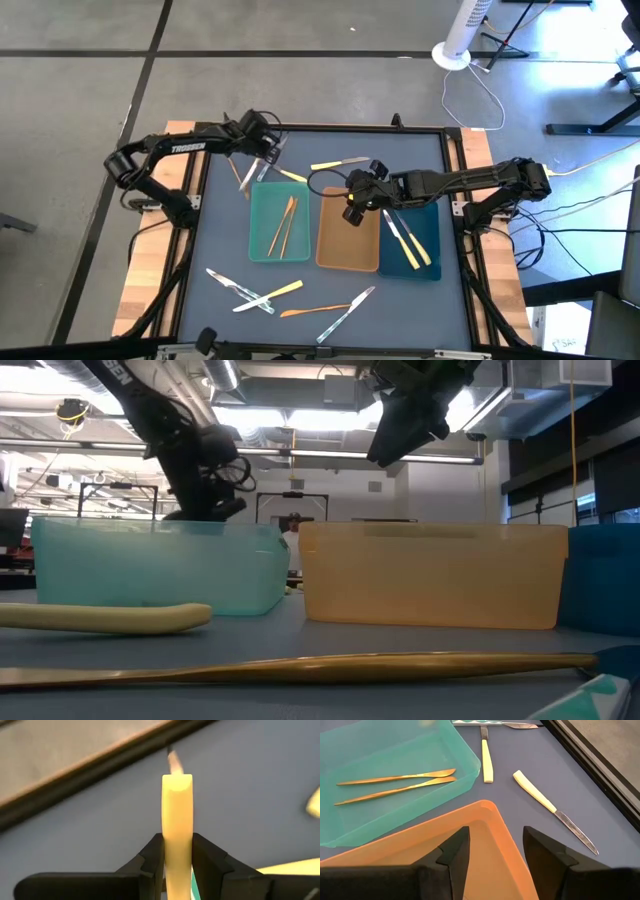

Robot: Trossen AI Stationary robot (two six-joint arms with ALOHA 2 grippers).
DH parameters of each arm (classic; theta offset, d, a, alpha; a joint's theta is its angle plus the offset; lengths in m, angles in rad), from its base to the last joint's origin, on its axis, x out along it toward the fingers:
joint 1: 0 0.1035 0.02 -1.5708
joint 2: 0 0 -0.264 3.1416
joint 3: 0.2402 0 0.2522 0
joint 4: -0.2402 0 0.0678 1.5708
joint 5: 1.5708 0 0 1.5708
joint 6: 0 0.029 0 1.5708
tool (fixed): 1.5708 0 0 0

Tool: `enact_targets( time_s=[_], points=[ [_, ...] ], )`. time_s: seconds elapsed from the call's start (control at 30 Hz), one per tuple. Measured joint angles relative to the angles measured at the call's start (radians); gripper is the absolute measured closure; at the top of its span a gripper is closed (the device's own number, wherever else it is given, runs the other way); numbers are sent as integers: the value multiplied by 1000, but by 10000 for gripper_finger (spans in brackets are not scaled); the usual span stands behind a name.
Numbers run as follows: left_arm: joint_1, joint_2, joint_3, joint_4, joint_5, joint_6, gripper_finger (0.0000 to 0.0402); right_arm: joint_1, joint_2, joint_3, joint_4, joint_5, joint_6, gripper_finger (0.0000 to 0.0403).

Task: Sort silverware by color (type)
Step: Put the yellow knife into the blue bin

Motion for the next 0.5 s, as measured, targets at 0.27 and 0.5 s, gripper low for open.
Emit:
enact_targets(
  time_s=[0.27, 0.5],
  points=[
    [-43, -44, 1, 120, -7, 134, 328, 0, 0, 0, 27, 0, 1, 230],
    [-106, -44, 1, 231, -9, 283, 329, 0, 0, 0, 97, 0, 1, 230]
  ],
)
